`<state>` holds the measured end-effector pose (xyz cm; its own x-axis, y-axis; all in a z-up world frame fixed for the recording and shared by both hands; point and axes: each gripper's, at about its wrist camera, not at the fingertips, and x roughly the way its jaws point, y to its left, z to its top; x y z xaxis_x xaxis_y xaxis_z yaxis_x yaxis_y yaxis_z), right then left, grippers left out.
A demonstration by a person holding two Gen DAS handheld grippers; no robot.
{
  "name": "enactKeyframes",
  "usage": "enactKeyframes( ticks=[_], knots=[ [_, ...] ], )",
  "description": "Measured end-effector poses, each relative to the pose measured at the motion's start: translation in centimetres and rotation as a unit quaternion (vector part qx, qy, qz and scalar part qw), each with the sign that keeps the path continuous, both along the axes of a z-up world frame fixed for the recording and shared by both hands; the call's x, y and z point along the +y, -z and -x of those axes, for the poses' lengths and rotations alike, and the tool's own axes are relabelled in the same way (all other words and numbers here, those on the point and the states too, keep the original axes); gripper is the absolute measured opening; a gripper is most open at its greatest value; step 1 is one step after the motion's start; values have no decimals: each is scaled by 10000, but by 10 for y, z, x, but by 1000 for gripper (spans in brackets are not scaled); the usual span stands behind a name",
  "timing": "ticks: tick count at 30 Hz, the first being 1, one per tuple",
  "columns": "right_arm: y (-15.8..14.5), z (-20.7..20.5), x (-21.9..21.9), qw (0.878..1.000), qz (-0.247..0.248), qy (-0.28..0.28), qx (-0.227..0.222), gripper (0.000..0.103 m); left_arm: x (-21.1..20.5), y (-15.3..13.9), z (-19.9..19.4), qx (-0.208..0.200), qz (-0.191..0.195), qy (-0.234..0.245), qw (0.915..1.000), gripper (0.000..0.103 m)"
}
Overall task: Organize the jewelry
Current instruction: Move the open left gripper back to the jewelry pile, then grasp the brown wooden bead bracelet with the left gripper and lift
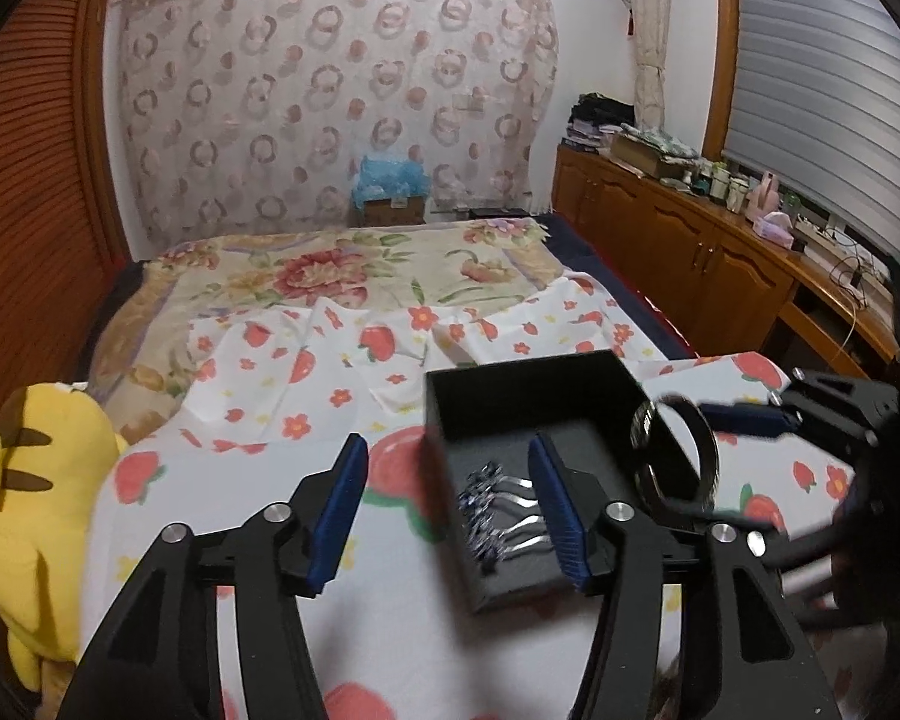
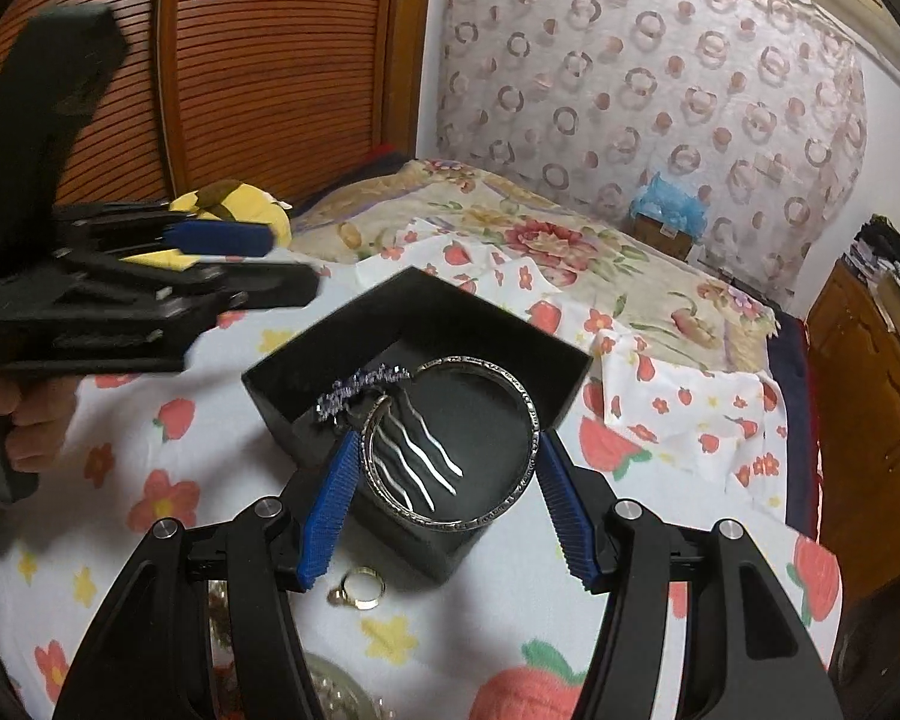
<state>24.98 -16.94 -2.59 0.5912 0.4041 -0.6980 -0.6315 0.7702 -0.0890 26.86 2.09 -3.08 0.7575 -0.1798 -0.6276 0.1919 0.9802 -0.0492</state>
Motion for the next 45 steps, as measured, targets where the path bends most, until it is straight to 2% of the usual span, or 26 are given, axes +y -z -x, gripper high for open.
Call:
enactKeyframes(
  ticks=[6, 14, 23, 31, 33, 39, 45],
  knots=[
    [4, -11, 16, 9998, 147, -107, 12, 62, 16, 1, 17, -20, -52, -126, 9999, 57],
    [18, -23, 25, 9992, 270, -94, 279, 63, 23, 7, 34, 23, -71, -140, 9999, 60],
    [12, -13, 22, 9996, 203, -46, 180, 63, 18, 16, 56, 105, -102, -93, 9999, 60],
    [5, 33, -13, 9999, -33, 83, 127, 63, 8, 29, 85, 248, -8, 13, 9997, 60],
    [7, 45, -21, 9998, -40, 119, 139, 56, 8, 31, 92, 264, 40, 25, 9996, 60],
    [14, 86, -49, 9988, -225, 363, 243, 46, 2, 39, 119, 276, 97, 89, 9995, 60],
    [19, 123, -60, 9976, -404, 502, 246, 43, -8, 46, 142, 351, 159, 209, 9990, 60]
  ],
)
